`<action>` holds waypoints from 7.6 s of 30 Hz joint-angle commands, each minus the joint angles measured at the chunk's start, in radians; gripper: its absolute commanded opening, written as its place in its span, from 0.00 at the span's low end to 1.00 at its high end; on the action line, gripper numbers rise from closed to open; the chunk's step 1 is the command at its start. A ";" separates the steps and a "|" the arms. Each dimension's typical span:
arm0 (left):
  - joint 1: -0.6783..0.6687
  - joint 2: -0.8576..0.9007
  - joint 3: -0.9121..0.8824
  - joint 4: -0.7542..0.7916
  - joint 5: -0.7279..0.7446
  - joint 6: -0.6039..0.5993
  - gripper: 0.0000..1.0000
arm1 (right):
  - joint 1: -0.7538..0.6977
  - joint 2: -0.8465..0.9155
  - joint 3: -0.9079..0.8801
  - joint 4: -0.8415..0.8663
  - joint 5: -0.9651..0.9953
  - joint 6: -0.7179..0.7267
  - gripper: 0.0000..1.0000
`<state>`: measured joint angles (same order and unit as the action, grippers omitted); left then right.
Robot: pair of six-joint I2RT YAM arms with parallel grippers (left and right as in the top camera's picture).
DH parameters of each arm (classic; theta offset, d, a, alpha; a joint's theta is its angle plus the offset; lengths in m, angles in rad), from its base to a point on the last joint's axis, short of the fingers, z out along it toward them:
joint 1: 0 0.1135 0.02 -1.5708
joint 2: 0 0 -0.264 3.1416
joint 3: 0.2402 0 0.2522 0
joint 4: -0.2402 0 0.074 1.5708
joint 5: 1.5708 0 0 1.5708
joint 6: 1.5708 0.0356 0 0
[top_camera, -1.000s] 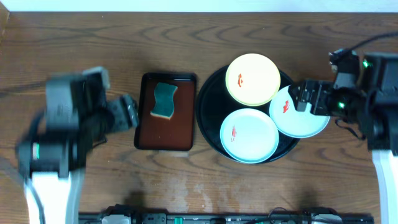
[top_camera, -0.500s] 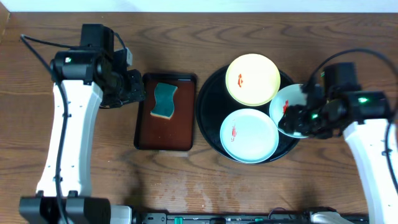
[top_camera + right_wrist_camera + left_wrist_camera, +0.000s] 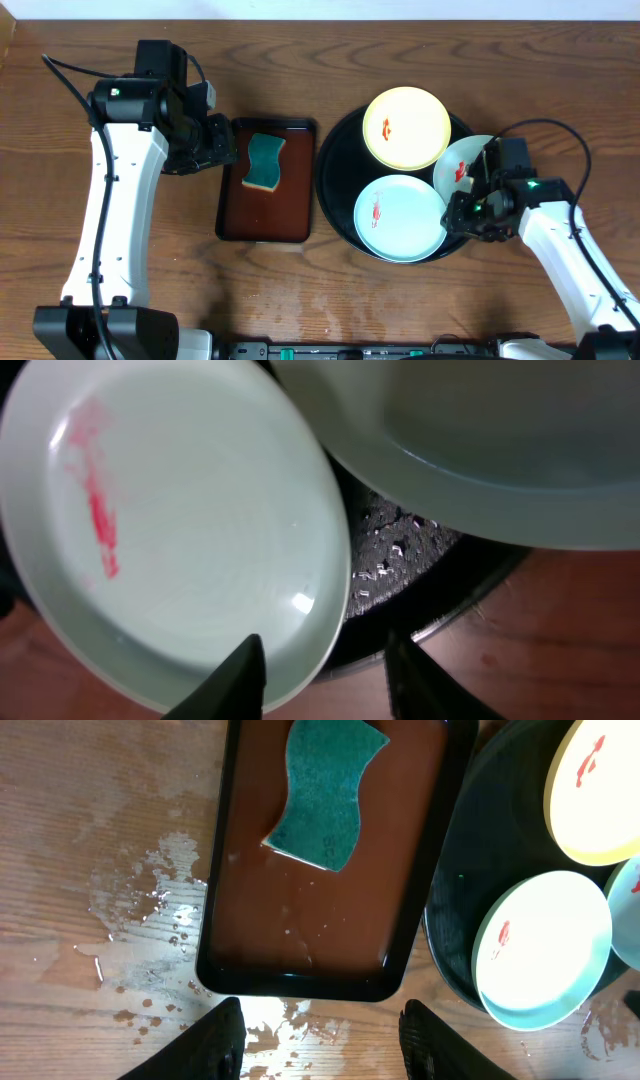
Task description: Clean dirty plates on tray and stack at the side
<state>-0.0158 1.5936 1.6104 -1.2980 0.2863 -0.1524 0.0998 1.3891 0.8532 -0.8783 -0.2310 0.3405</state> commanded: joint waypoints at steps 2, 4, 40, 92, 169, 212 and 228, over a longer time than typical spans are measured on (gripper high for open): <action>0.003 -0.001 -0.005 -0.002 0.005 0.010 0.52 | 0.007 0.006 -0.055 0.050 0.006 0.031 0.29; 0.003 -0.001 -0.005 -0.002 0.005 0.010 0.52 | 0.012 0.006 -0.072 0.075 0.006 0.030 0.24; 0.001 0.000 -0.138 0.137 0.005 0.009 0.52 | 0.066 0.006 -0.155 0.196 0.070 0.085 0.01; -0.214 0.456 -0.191 0.522 -0.306 -0.089 0.43 | 0.066 0.006 -0.155 0.213 0.070 0.085 0.04; -0.166 0.303 -0.213 0.548 -0.186 -0.104 0.43 | 0.065 0.006 -0.155 0.220 0.073 0.081 0.24; -0.188 0.350 -0.364 0.686 -0.194 -0.108 0.42 | 0.065 0.006 -0.155 0.220 0.074 0.076 0.22; -0.188 0.350 -0.378 0.710 -0.194 -0.108 0.49 | 0.065 0.006 -0.179 0.236 0.093 0.063 0.25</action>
<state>-0.2050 1.9289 1.2568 -0.5850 0.0982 -0.2619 0.1539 1.3941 0.6975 -0.6514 -0.1509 0.4095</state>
